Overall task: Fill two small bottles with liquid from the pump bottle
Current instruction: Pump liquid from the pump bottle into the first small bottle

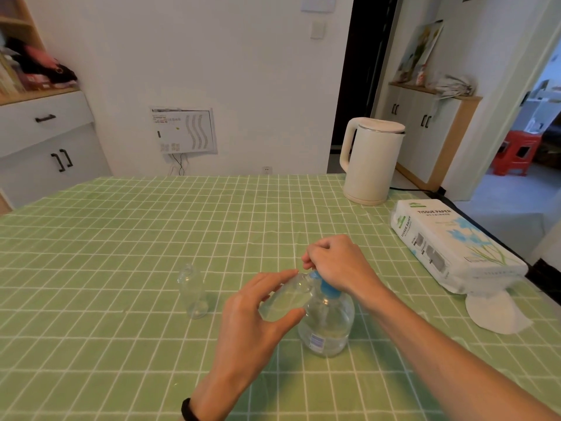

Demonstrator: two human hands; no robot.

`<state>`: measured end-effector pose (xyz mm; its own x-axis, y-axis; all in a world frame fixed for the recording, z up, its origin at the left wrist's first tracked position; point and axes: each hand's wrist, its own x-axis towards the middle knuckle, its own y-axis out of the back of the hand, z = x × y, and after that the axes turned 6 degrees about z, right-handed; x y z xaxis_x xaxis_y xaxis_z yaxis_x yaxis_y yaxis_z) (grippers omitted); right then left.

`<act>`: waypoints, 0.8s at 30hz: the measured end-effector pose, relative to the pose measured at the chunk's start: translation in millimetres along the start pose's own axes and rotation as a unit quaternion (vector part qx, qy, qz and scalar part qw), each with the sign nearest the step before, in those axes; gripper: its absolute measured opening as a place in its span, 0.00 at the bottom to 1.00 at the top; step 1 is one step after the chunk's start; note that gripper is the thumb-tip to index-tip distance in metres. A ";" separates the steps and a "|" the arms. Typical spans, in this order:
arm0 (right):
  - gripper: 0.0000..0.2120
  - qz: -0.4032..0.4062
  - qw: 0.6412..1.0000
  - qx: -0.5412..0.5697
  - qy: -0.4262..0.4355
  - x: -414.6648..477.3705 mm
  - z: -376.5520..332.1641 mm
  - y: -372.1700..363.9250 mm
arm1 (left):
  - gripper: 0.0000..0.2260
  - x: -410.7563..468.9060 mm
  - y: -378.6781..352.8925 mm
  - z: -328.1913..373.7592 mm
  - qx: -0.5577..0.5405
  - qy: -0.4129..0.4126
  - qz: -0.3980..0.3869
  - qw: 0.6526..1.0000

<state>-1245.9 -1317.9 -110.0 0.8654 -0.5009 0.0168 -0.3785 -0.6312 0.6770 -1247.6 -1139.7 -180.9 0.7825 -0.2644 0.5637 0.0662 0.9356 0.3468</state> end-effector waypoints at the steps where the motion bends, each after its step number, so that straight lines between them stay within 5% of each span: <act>1: 0.17 0.000 1.000 0.001 0.000 0.6 -1.2 0.9 | 0.24 0.4 0.3 1.6 -0.003 0.000 0.003 1.000; 24: 0.17 0.000 1.000 0.003 -0.010 3.1 -1.5 0.6 | 0.25 -0.9 -0.8 2.8 -0.002 0.010 0.008 1.000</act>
<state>-1242.9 -1318.9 -108.5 0.8587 -0.5125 0.0028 -0.3807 -0.6342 0.6729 -1250.1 -1140.9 -179.5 0.7960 -0.2452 0.5534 0.0562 0.9403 0.3357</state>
